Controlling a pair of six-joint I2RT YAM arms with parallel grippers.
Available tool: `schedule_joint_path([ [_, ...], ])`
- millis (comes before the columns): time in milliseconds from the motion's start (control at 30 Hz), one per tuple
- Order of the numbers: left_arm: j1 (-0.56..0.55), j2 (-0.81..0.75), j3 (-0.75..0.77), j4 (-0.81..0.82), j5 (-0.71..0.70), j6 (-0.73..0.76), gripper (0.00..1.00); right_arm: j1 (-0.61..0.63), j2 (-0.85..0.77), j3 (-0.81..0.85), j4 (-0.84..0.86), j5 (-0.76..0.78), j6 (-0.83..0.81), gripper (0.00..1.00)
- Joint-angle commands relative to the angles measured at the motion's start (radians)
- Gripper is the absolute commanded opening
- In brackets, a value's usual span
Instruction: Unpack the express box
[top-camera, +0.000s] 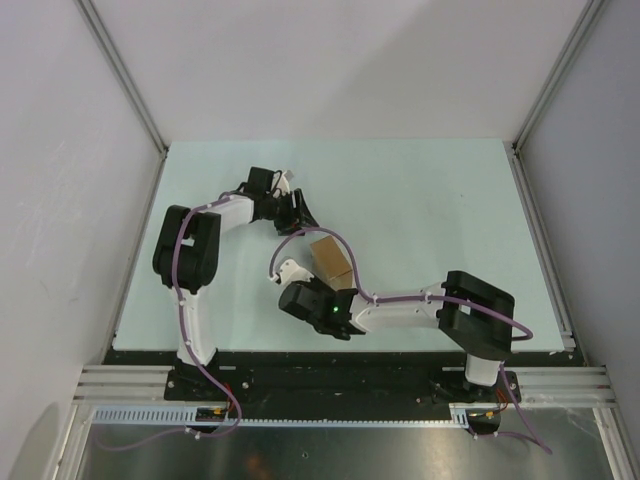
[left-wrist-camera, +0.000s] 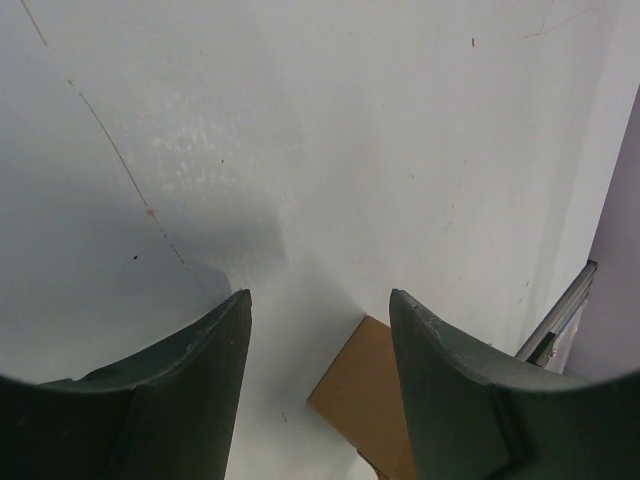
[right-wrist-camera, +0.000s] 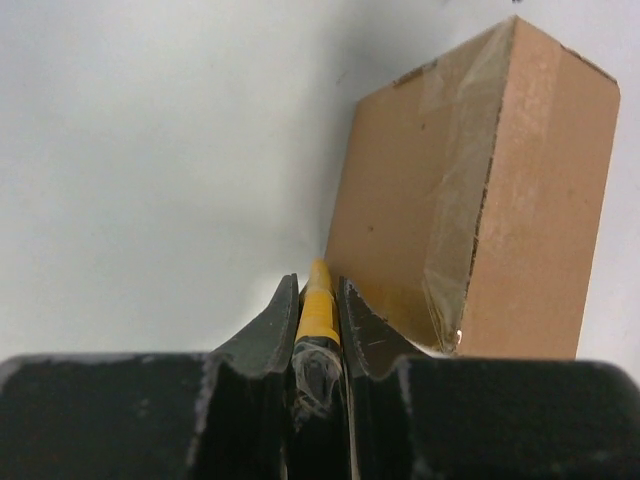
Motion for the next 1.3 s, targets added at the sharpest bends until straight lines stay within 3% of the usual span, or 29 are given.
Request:
schedule_joint_path([
  [0,0.005,0.006,0.048,0.015,0.022,-0.001,0.63,0.003,-0.057,-0.001,-0.073,0.084,0.095,0.00],
  [433,-0.002,0.036,0.082,0.015,0.054,-0.007,0.63,-0.066,-0.144,-0.088,-0.133,0.115,0.273,0.00],
  [900,-0.067,0.073,0.125,0.015,0.100,0.012,0.63,-0.267,-0.259,-0.196,-0.056,-0.052,0.377,0.00],
  [1067,-0.084,0.050,0.094,0.014,0.157,0.067,0.63,-0.387,-0.322,-0.240,-0.017,-0.167,0.451,0.00],
  [1267,-0.072,-0.016,0.010,0.014,0.128,0.099,0.62,-0.470,-0.359,-0.245,0.025,-0.227,0.471,0.00],
])
